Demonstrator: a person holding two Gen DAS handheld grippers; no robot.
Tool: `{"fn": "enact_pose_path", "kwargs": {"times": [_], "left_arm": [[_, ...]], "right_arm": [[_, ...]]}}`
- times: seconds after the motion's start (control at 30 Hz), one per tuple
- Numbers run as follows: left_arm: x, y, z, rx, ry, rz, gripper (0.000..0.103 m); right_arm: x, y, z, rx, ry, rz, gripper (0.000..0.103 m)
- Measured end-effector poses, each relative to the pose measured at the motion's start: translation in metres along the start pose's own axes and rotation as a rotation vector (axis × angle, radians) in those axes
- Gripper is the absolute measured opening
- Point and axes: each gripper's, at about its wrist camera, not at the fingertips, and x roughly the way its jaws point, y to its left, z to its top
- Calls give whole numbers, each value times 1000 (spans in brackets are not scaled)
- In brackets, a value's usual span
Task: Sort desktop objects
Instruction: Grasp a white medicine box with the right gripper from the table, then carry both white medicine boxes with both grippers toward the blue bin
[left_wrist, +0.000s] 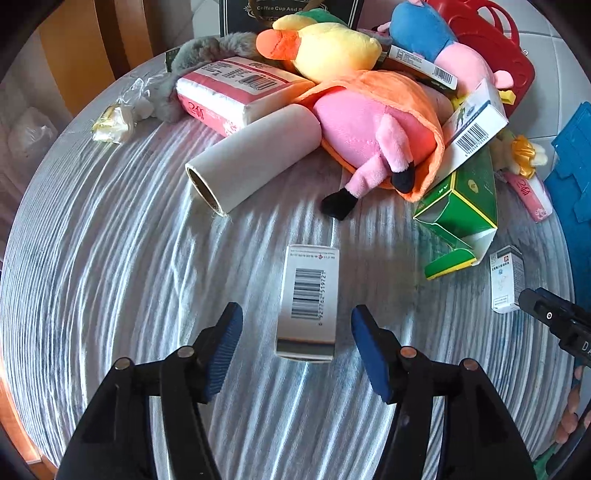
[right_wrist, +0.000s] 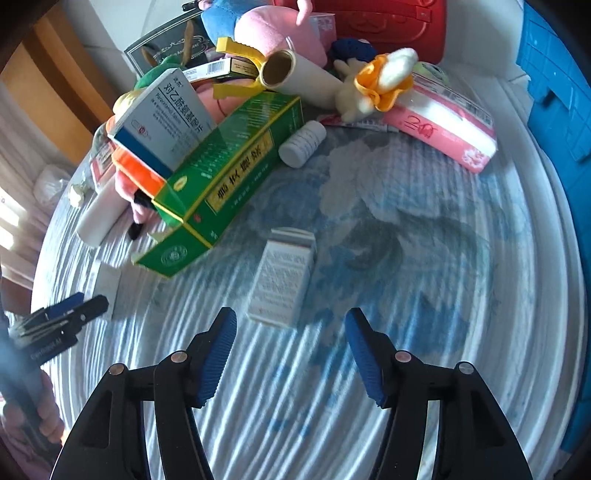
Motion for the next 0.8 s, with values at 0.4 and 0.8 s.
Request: {"fn": "enact_pose_path", "kwargs": {"times": [0.4,0.8], "left_arm": [[-3,-4,0,36,-12,3,29],[-113,-22,4,76,-247,-30,29]], "right_arm": [[24,14,8,-18,21,-40,31],[-87,33,-18,-59,-201,-29,30]]}}
